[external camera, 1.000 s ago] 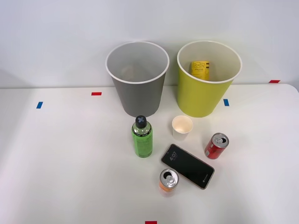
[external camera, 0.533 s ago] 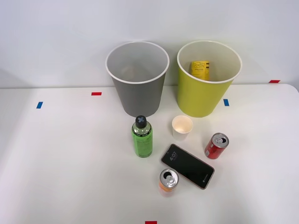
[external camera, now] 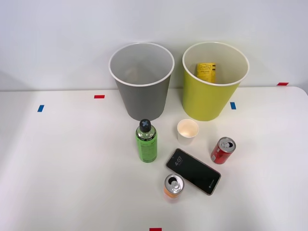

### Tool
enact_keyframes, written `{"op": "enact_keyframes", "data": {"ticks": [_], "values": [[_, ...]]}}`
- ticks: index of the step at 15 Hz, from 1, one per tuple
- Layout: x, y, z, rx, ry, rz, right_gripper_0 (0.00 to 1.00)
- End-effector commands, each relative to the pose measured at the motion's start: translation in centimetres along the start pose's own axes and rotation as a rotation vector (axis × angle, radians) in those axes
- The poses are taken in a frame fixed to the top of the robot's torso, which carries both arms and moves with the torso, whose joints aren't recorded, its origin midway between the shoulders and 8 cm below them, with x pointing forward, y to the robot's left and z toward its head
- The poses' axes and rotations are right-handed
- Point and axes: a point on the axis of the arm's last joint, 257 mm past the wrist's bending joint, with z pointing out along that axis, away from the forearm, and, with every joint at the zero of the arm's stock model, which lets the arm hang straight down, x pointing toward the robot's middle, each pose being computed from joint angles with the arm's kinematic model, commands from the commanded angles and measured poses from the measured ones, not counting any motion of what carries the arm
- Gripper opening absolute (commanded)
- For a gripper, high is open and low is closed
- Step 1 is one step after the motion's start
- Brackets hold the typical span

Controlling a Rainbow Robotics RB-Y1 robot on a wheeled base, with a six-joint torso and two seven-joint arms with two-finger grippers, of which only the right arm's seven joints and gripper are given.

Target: Put cans in the gray bin, plastic bottles in the light green bin

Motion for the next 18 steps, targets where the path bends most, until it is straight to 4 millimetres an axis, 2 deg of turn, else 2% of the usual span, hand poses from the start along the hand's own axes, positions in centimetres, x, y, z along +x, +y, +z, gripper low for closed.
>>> {"op": "enact_keyframes", "data": {"ticks": [1,18], "values": [[0.0,0.0,0.0,0.0,0.0,0.0,1.0],[0.0,0.0,0.0,0.0,0.0,0.0,1.0]]}}
